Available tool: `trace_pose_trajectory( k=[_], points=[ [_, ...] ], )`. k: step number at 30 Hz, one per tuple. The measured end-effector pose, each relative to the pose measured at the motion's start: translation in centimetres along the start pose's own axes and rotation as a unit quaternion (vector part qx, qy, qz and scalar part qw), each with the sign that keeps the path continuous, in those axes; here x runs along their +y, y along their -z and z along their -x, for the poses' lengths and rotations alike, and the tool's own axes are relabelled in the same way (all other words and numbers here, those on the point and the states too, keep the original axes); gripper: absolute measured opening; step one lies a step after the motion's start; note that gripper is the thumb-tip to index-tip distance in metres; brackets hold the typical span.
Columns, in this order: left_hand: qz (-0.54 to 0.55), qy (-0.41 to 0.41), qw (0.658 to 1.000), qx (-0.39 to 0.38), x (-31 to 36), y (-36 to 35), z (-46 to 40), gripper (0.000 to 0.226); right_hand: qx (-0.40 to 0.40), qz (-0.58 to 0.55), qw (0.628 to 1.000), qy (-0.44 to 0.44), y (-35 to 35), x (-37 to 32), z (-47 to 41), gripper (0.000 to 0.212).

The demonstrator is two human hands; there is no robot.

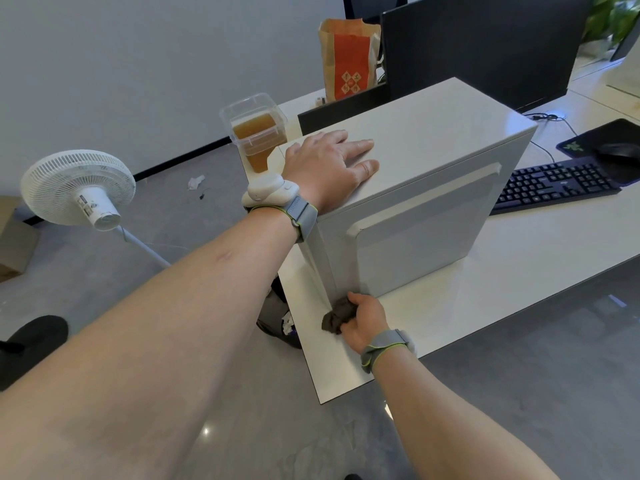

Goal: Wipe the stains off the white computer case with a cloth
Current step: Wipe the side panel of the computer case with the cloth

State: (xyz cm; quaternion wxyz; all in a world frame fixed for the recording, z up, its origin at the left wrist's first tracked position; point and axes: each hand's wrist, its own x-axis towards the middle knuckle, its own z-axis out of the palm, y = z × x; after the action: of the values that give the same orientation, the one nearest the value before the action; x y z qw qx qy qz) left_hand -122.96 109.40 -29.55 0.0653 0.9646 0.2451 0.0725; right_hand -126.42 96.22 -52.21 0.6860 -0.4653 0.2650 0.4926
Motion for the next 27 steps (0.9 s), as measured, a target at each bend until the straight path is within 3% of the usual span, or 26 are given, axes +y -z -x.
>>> trace_pose_trajectory(
  k=[5, 14, 17, 19, 23, 27],
  points=[
    [0.002, -0.001, 1.0, -0.002, -0.2, 0.1, -0.1, 0.057, -0.09, -0.006, 0.996, 0.009, 1.4, 1.0, 1.3, 0.023],
    [0.005, 0.0, 1.0, 0.002, 0.3, 0.1, 0.0, 0.056, 0.034, -0.11, 0.988, 0.106, 6.0, -4.4, -1.7, 0.027],
    [0.001, 0.002, 1.0, 0.001, 0.3, 0.0, 0.0, 0.055, 0.101, 0.009, 0.986, 0.13, 4.6, -4.3, -3.0, 0.039],
    [0.002, 0.003, 1.0, 0.001, 0.3, 0.0, 0.0, 0.054, 0.105, 0.063, 0.981, 0.152, 3.3, -3.1, -3.5, 0.045],
    [0.001, 0.003, 1.0, 0.005, 0.3, -0.1, 0.0, 0.053, 0.089, 0.056, 0.989, 0.108, 1.7, -0.8, -3.0, 0.039],
    [-0.004, 0.002, 1.0, 0.004, 0.4, -0.2, 0.0, 0.054, 0.094, 0.171, 0.977, 0.085, 1.2, 1.7, -1.9, 0.05]
  ],
)
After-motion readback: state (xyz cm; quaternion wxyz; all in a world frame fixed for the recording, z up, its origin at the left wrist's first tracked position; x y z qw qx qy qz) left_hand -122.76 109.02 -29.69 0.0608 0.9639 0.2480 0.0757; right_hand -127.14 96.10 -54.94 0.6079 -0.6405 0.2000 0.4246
